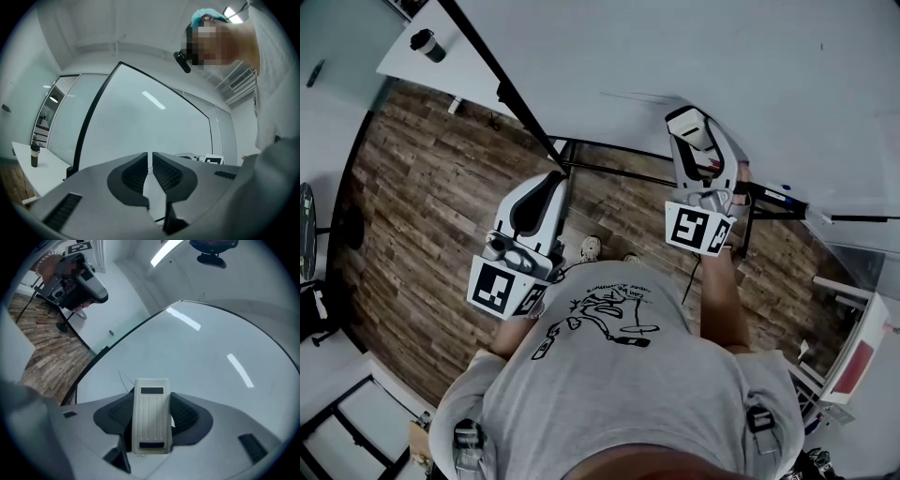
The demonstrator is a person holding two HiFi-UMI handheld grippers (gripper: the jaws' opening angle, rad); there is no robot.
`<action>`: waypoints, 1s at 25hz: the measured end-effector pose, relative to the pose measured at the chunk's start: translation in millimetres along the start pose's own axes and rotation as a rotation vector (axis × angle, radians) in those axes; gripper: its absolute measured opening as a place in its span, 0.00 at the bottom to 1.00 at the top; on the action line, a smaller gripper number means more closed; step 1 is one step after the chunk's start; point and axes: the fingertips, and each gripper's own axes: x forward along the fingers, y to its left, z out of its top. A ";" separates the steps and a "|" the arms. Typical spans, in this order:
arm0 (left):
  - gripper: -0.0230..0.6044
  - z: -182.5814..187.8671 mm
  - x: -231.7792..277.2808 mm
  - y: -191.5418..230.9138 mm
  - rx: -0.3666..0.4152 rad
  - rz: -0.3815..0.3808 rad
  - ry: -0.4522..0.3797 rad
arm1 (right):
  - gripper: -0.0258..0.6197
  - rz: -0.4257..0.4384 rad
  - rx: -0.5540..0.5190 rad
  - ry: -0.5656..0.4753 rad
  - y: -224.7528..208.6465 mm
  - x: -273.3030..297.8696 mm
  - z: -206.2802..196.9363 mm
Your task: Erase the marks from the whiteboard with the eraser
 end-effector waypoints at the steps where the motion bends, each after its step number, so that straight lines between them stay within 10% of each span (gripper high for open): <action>1: 0.11 0.0 0.0 -0.3 0.000 -0.001 -0.001 | 0.43 -0.011 0.004 -0.011 -6.3 -1.1 5.4; 25: 0.11 3.2 5.6 13.0 -0.001 0.005 -0.006 | 0.43 -0.169 -0.020 -0.103 -57.4 31.3 37.3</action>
